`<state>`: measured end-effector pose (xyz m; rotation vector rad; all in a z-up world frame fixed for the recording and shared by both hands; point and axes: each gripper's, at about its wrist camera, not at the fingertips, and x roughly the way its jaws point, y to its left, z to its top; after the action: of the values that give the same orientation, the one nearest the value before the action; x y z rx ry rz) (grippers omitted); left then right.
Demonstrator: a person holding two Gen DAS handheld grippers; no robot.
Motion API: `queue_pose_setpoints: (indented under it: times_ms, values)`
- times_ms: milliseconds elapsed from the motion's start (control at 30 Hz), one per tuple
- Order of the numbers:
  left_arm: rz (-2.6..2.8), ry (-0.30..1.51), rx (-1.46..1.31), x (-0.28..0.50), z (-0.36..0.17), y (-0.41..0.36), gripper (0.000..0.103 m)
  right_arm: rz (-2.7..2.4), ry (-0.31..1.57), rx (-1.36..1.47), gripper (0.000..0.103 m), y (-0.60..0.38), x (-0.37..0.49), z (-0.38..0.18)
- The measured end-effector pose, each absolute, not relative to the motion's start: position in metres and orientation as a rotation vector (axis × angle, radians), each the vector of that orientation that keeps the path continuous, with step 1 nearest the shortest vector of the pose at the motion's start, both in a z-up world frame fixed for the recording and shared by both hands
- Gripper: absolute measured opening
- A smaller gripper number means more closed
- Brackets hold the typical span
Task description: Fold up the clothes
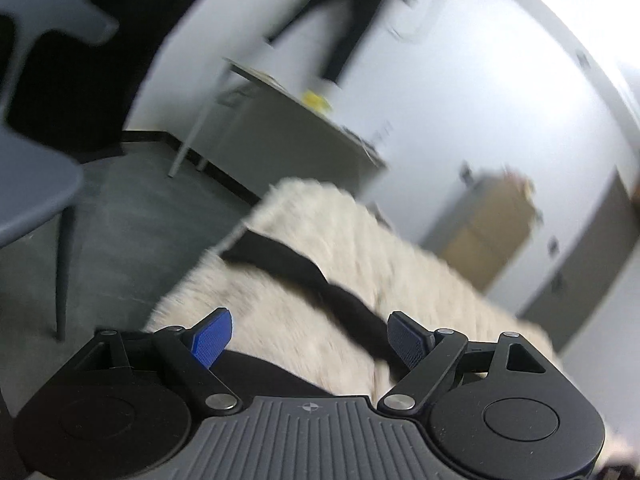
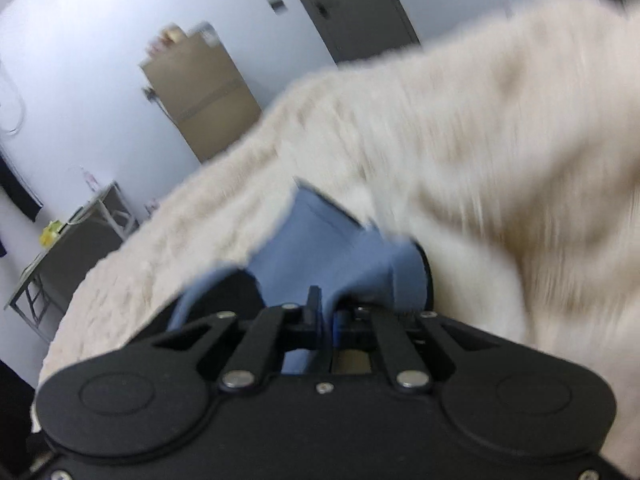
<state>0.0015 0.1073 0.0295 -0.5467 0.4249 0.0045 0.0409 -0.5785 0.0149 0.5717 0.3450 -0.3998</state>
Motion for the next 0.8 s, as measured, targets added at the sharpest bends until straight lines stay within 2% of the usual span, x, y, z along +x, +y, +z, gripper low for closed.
queue_pose_setpoints:
  times_ms: [67, 100, 133, 200, 300, 367, 433, 567, 800]
  values:
    - [0.006, 0.463, -0.524, 0.006, 0.026, 0.101, 0.084, -0.421, 0.347, 0.515, 0.005, -0.587, 0.045, 0.027]
    - [0.005, 0.486, -0.514, 0.006, 0.022, 0.099, 0.086, -0.445, 0.401, 0.465, 0.011, -0.593, 0.052, 0.029]
    - [0.012, 0.525, -0.515, 0.010, 0.018, 0.099, 0.087, -0.466, 0.447, 0.431, 0.022, -0.596, 0.057, 0.028]
    - [0.026, 0.550, -0.516, 0.013, 0.013, 0.098, 0.087, -0.601, 0.494, 0.343, 0.033, -0.592, 0.056, 0.028]
    - [0.037, 0.576, -0.529, 0.015, 0.008, 0.103, 0.087, -0.747, 0.400, 0.214, 0.046, -0.569, 0.044, 0.039]
    - [0.038, 0.577, -0.528, 0.017, 0.007, 0.104, 0.088, -0.659, 0.332, 0.168, 0.049, -0.547, 0.043, 0.050]
    - [0.036, 0.581, -0.527, 0.019, 0.007, 0.103, 0.088, -0.490, 0.321, 0.119, 0.064, -0.521, 0.055, 0.055]
    - [0.040, 0.582, -0.528, 0.020, 0.009, 0.104, 0.088, -0.212, 0.357, -0.038, 0.066, -0.434, 0.102, 0.044]
    - [0.064, 0.581, -0.564, 0.016, 0.009, 0.109, 0.088, 0.201, 0.510, -0.099, 0.068, -0.253, 0.183, -0.001]
